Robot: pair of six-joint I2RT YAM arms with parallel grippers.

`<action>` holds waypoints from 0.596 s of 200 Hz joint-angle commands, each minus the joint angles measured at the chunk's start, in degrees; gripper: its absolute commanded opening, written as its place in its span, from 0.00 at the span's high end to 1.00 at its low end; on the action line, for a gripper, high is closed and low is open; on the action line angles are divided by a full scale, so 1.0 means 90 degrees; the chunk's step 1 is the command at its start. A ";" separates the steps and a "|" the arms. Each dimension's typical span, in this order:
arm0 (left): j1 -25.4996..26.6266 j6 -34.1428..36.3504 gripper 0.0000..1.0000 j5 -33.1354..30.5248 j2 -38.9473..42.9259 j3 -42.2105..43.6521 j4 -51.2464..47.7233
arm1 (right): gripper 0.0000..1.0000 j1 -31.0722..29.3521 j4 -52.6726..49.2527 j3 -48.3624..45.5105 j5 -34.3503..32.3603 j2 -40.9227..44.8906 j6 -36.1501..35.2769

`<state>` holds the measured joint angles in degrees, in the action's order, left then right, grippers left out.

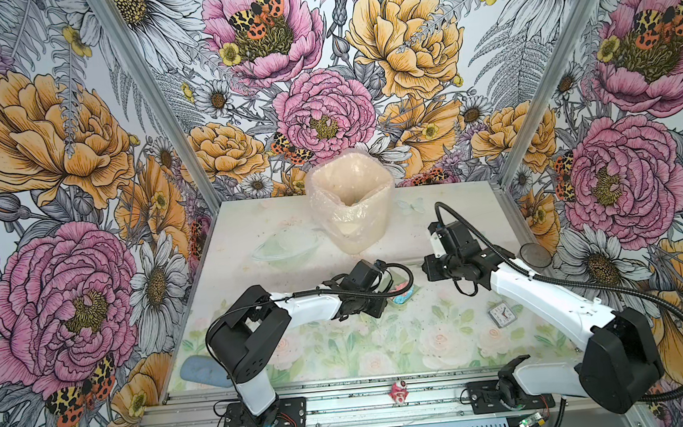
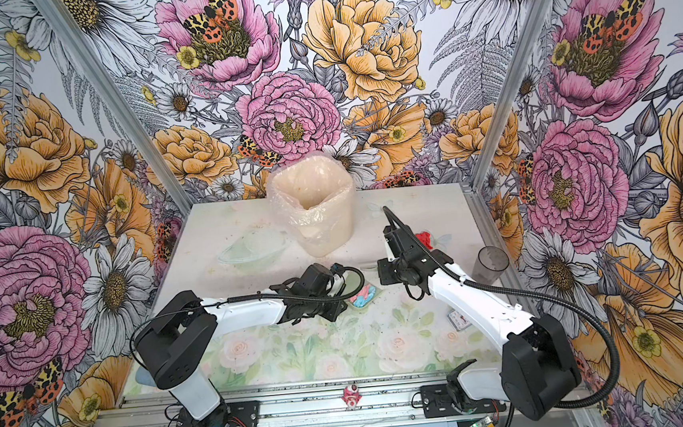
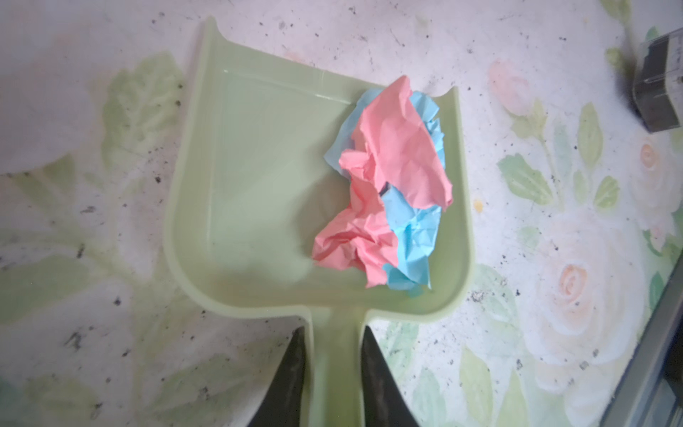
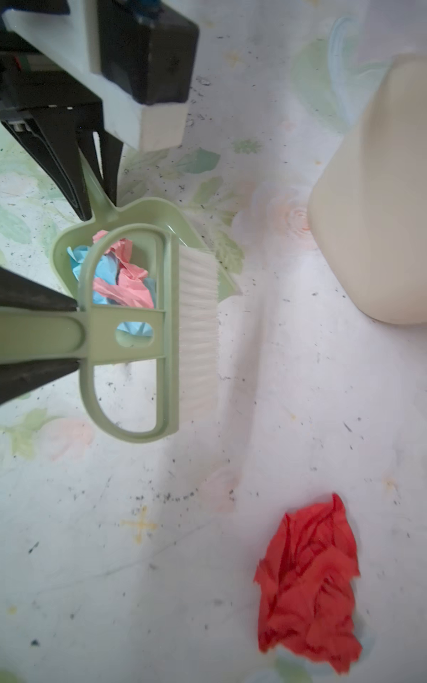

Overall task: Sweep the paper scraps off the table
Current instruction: 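Brush the pink-blue scrap into the dustpan held by the left gripper, then lift the dustpan over the bin while the right brush moves toward the red scrap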

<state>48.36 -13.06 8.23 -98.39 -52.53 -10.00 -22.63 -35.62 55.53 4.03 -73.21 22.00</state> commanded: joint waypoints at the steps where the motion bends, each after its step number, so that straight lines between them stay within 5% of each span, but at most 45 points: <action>1: 0.0093 0.0215 1.00 -0.0233 0.0527 0.0095 0.0159 | 1.00 0.0377 -0.0007 0.0426 0.0167 0.0347 -0.0038; 83: 0.0174 0.0606 1.00 -0.0436 0.1842 -0.1027 -0.1619 | 1.00 0.1636 0.0004 0.0710 0.0069 0.0435 0.0163; 119: 0.0167 0.0743 1.00 -0.0744 0.2006 -0.2242 -0.2881 | 1.00 0.1801 0.0012 0.0657 0.0128 0.0318 0.0166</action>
<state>49.65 -8.38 4.51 -81.80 -65.89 -26.94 -6.98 -36.01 60.49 4.62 -69.60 23.05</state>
